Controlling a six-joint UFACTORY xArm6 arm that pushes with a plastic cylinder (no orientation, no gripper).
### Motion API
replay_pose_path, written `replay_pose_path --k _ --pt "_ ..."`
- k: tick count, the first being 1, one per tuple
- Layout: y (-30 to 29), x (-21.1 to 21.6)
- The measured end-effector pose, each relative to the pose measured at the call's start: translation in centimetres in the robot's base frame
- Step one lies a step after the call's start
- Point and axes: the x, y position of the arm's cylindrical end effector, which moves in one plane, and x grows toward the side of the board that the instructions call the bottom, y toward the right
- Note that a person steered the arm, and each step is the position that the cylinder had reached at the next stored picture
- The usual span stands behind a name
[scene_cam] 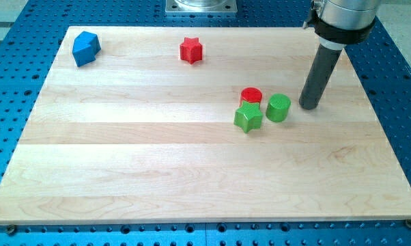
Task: Place your arm at the top right of the red star
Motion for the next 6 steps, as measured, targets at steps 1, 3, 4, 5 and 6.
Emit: replay_pose_path --k 1,3,4,5,6 --pt "-2.0 0.0" --pt "-5.1 0.4" --pt "-5.6 0.2" --pt "-3.3 -5.1" --pt "-3.7 -12.1"
